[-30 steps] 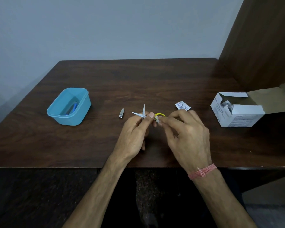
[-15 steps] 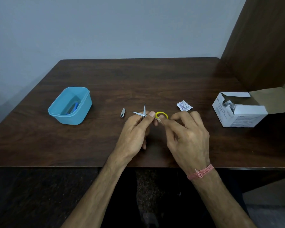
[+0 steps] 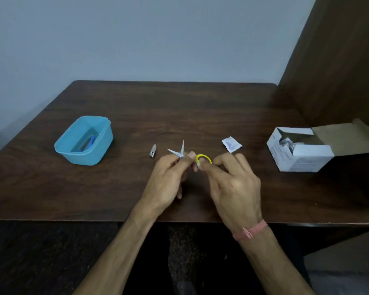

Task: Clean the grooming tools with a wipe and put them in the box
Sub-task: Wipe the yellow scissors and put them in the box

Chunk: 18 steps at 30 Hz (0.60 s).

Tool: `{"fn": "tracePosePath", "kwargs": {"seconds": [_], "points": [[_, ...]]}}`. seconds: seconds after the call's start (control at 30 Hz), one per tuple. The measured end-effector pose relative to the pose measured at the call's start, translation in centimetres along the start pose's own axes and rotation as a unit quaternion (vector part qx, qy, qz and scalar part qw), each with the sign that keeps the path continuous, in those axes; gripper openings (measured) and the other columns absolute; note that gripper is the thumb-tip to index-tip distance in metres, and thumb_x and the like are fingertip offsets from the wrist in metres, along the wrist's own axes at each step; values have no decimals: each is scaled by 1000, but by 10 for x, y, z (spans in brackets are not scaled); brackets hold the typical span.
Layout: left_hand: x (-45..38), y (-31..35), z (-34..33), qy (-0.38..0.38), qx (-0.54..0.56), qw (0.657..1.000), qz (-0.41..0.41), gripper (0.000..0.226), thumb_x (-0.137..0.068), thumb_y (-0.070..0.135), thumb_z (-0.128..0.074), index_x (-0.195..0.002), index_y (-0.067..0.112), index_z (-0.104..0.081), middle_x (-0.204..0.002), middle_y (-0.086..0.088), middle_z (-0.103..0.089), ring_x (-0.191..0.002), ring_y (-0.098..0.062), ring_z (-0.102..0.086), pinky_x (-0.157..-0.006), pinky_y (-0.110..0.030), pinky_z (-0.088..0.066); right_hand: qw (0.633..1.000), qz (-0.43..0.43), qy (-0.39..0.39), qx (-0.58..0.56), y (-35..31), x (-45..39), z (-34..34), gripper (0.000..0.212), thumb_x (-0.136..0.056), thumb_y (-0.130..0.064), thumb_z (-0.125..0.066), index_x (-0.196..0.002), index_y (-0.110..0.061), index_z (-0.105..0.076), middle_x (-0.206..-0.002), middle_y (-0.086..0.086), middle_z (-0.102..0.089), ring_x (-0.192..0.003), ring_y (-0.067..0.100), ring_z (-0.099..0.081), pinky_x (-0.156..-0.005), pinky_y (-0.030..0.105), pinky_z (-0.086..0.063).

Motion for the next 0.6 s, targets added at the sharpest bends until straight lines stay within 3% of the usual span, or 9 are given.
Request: {"fn": "tracePosePath", "kwargs": {"seconds": [0.17, 0.33, 0.6], "points": [[3, 1, 2, 4, 2, 1000, -10, 45, -117, 35, -56, -78, 19, -73, -52, 9, -31, -40, -9, -31, -41, -32, -40, 1000, 6, 19, 0, 8, 3, -5, 20, -102, -9, -74, -108, -22, -87, -91, -3, -67, -80, 22, -54, -53, 33, -46], [3, 2, 2, 6, -2, 1000, -6, 44, -116, 35, -57, -81, 12, -71, -54, 9, -35, -43, -10, -33, -42, -32, -39, 1000, 8, 22, 3, -3, 2, -7, 13, -104, -10, -77, -106, -19, -87, -89, -3, -68, -78, 23, -55, -52, 36, -47], [2, 1, 1, 13, -8, 1000, -5, 45, -116, 38, -57, -79, 18, -72, -52, 12, -37, -40, -11, -34, -45, -34, -40, 1000, 18, 17, -3, 4, -3, -4, 14, -103, -9, -77, -105, -19, -87, -89, -3, -67, -77, 24, -57, -51, 36, -48]]}}
Point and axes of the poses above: each hand's wrist, its own x-axis away from the middle knuckle, its own z-axis out of the back of the hand, y = z × x, the point moved 1 cm from there along -x, towards the middle knuckle
